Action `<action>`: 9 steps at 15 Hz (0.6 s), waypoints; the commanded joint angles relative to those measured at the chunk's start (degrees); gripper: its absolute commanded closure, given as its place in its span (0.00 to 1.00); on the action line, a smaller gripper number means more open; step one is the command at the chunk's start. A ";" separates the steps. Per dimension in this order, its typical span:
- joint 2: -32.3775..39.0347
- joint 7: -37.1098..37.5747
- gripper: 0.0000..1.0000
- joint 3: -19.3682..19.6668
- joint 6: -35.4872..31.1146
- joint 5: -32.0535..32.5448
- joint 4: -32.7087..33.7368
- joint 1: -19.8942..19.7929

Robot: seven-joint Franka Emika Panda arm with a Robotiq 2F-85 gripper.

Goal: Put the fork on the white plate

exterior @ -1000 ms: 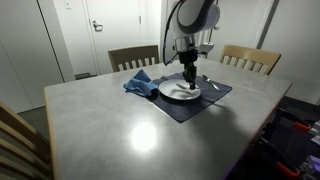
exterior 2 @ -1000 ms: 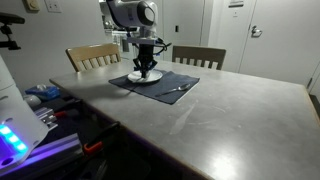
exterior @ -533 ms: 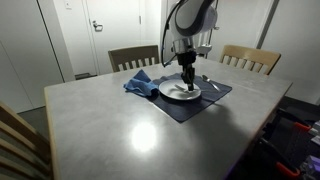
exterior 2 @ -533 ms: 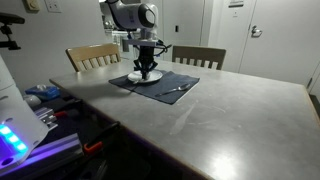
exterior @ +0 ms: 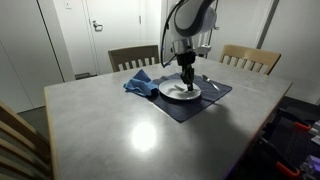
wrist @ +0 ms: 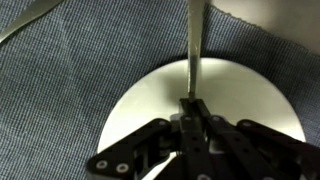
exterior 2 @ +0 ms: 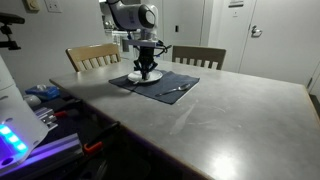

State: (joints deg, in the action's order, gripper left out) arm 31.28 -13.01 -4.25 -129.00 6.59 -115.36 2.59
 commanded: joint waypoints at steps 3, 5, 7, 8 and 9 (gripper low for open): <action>0.97 -2.39 0.98 -0.02 0.70 0.25 2.50 -0.94; 1.04 -2.72 0.98 0.02 0.79 0.21 2.94 -1.07; 1.27 -3.07 0.98 0.09 1.00 0.24 3.48 -1.20; 1.37 -3.24 0.98 0.12 1.09 0.22 3.71 -1.26; 1.53 -3.43 0.98 0.15 1.22 0.20 4.03 -1.33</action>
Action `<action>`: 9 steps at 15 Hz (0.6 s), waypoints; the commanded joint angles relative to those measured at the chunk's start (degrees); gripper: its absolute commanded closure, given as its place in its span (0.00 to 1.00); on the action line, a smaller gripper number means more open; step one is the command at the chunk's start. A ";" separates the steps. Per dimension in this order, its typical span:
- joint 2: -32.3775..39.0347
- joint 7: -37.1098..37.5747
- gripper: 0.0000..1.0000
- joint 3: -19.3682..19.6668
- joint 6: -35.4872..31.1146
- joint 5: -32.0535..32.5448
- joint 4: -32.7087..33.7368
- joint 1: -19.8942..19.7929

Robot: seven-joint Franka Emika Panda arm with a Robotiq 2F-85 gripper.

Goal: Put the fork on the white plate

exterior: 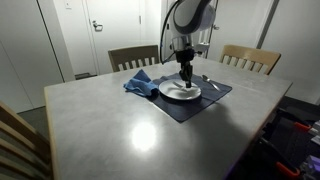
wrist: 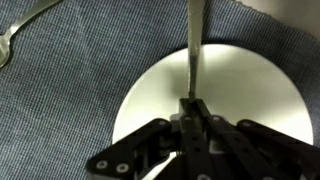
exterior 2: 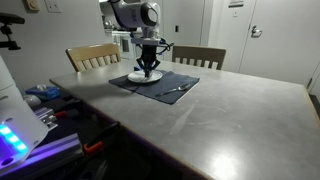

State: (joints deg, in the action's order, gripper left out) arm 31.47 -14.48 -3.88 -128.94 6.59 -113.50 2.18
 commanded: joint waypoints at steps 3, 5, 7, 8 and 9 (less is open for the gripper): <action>2.11 -2.48 0.98 -0.13 1.79 0.28 3.32 -1.08; 2.30 -2.62 0.98 -0.08 2.03 0.32 3.71 -1.14; 2.48 -2.34 0.67 0.07 2.37 0.48 4.08 -1.00; 2.52 -2.24 0.60 0.12 2.53 0.52 4.22 -0.95; 2.56 -2.19 0.54 0.18 2.60 0.59 4.34 -0.92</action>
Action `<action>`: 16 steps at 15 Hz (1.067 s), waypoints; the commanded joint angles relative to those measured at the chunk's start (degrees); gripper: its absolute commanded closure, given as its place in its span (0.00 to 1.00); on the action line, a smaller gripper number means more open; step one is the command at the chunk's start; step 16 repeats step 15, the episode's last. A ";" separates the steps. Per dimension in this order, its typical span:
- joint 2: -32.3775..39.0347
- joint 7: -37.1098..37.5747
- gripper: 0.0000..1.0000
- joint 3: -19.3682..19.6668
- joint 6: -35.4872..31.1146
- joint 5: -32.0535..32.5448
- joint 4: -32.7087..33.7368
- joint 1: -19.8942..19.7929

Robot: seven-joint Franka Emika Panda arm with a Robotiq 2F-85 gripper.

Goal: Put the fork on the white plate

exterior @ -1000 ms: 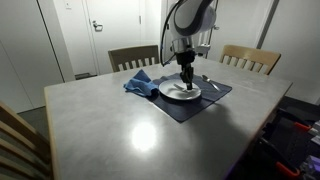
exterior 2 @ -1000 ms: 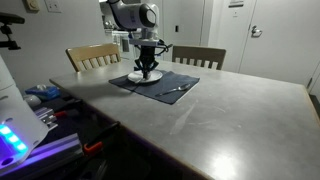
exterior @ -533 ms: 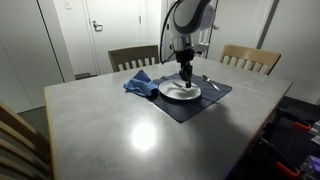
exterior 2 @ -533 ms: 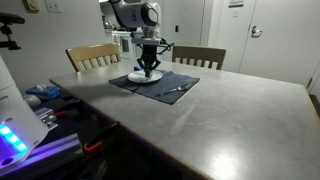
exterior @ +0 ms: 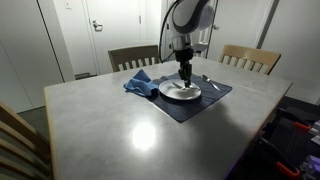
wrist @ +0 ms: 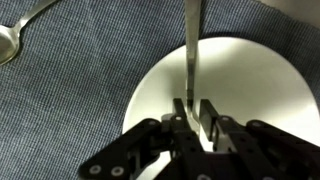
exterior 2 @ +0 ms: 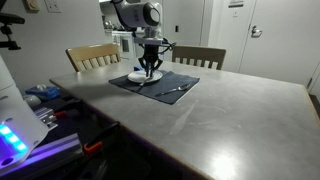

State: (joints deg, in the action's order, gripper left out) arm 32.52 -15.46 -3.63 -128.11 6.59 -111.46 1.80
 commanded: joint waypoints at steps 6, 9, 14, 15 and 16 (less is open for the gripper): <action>-1.42 -1.47 0.12 -0.15 1.04 0.30 -0.11 -0.96; -5.54 -1.23 0.00 -0.15 0.16 -0.08 -3.72 -1.38; -11.02 -0.94 0.00 0.17 -0.59 -0.56 -7.48 -2.06; -11.92 -1.43 0.00 0.13 -0.44 -0.71 -8.01 -2.27; -11.92 -1.43 0.00 0.13 -0.44 -0.71 -8.01 -2.27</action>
